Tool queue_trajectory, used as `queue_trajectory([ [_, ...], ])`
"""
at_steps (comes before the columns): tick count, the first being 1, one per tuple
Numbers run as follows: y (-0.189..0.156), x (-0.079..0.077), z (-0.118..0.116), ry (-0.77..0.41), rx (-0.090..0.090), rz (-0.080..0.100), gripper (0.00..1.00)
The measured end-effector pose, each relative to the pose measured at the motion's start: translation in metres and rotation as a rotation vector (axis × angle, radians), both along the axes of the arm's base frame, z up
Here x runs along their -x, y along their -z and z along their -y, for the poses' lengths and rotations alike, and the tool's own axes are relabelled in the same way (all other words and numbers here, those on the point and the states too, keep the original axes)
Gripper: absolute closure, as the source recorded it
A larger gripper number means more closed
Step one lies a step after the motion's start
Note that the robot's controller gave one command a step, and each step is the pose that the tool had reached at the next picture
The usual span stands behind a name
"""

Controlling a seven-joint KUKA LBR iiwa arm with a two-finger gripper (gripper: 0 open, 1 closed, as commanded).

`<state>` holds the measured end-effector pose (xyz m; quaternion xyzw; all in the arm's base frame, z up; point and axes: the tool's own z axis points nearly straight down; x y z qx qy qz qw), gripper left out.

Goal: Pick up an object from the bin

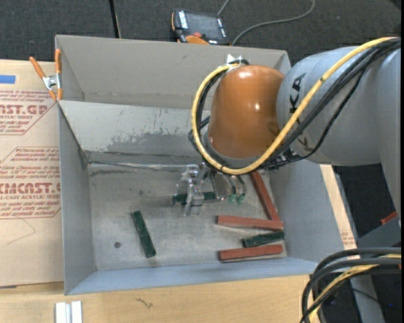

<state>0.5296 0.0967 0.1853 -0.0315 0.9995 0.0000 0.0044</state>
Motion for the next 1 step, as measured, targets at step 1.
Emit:
queue_trajectory([
  [1, -0.1144, -0.009, -0.0198, -0.04, -0.002, 0.002, 1.0],
])
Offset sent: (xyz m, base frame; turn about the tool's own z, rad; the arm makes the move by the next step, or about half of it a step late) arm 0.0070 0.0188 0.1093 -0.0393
